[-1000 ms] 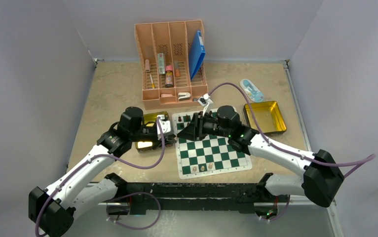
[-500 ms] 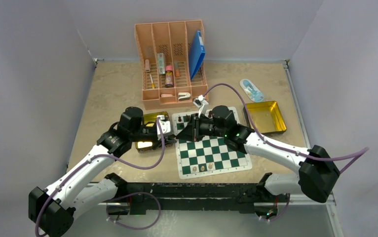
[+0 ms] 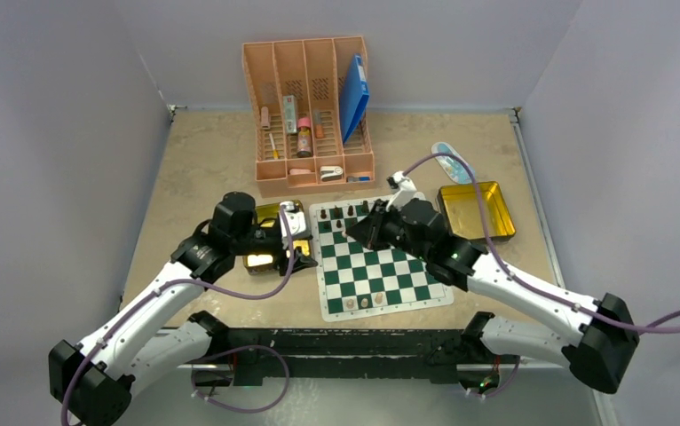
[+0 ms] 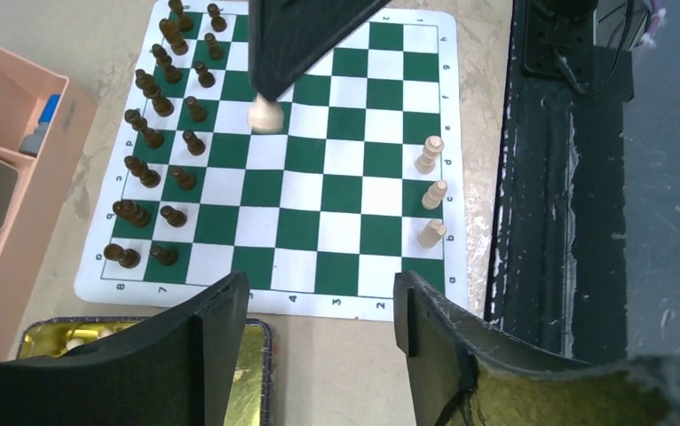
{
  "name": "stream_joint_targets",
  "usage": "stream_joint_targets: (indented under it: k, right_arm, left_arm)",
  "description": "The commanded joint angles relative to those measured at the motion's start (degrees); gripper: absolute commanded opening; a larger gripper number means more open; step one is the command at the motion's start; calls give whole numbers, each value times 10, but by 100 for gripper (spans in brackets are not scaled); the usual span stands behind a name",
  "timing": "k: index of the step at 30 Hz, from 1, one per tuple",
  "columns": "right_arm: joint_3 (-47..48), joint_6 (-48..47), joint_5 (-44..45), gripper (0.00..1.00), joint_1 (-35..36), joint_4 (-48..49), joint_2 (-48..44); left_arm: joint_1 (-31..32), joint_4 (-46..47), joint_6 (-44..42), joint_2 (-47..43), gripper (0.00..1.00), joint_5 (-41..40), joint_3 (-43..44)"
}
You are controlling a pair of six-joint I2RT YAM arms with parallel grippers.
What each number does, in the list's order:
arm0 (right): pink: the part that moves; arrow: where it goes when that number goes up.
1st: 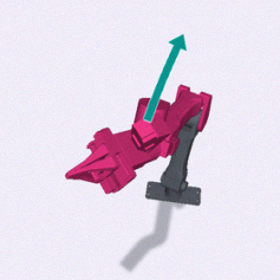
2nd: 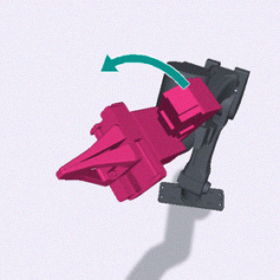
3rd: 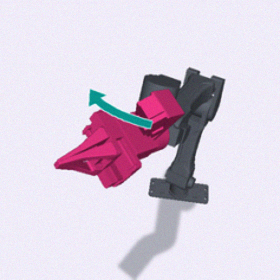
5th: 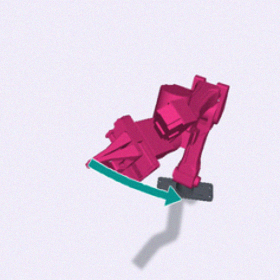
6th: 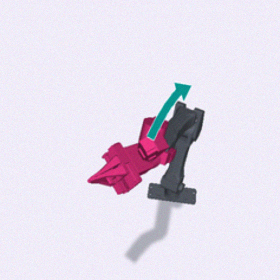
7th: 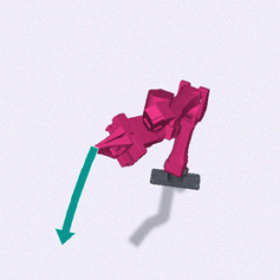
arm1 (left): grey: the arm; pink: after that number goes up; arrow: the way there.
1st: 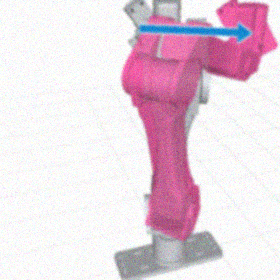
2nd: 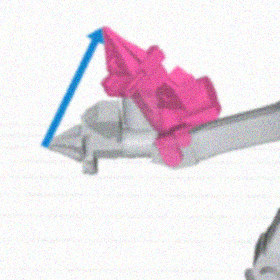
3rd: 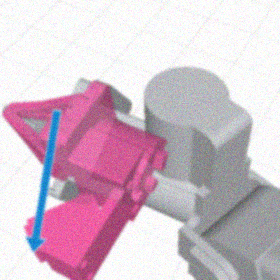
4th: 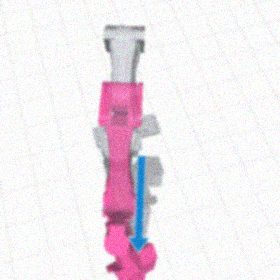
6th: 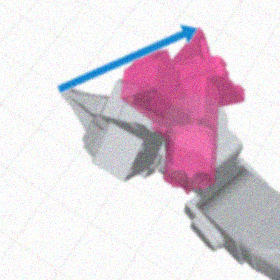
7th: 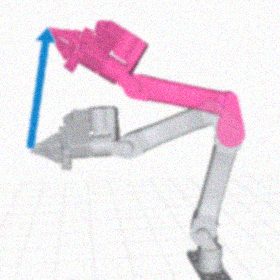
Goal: Set up the chess pieces on the board
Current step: Place the chess piece on the chessboard.
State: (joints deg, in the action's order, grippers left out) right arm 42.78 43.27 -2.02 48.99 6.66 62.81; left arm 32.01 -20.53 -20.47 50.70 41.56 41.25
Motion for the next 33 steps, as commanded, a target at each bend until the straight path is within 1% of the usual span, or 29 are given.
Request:
stream_joint_targets:
  k: [1, 4, 6, 8, 9, 10, 13, 15, 17, 20, 23, 29, 33]
  right_arm:
    - [-18, 24, 166, 0, -1, -65, -64]
    - [-26, 61, 221, 0, -2, -111, -90]
    - [-25, 86, 258, 0, -1, -148, -91]
    - [-18, 121, 309, 0, -2, -210, -80]
    - [-14, 141, 328, 0, -2, -239, -71]
    - [-10, 162, 350, 0, -2, -272, -60]
    - [2, 238, 397, 0, -2, -365, -28]
    - [1, 277, 414, 0, -2, -404, -17]
    - [-9, 307, 425, 0, -2, -421, -16]
    - [-29, 326, 428, 0, -2, -416, -20]
    - [-43, 357, 429, 0, -11, -419, -4]
    - [-46, 462, 423, 0, -43, -477, 35]
    - [-43, 503, 408, 0, -73, -499, 51]
  left_arm:
    - [1, 27, 92, -6, 62, -14, 36]
    - [1, 43, 206, 3, 64, -81, 39]
    - [1, 24, 280, 18, 65, -132, 53]
    - [1, -8, 316, 42, 66, -160, 75]
    - [1, -27, 324, 56, 68, -173, 86]
    - [0, -42, 329, 69, 73, -183, 96]
    - [-2, -57, 336, 87, 83, -202, 103]
    - [-7, -57, 342, 85, 88, -221, 99]
    - [-12, -60, 353, 77, 91, -249, 96]
    - [-22, -63, 354, 61, 93, -267, 89]
    - [-25, -60, 352, 39, 93, -289, 79]
    - [-25, -49, 351, 0, 93, -303, 62]
    - [-25, -48, 349, -2, 93, -303, 59]
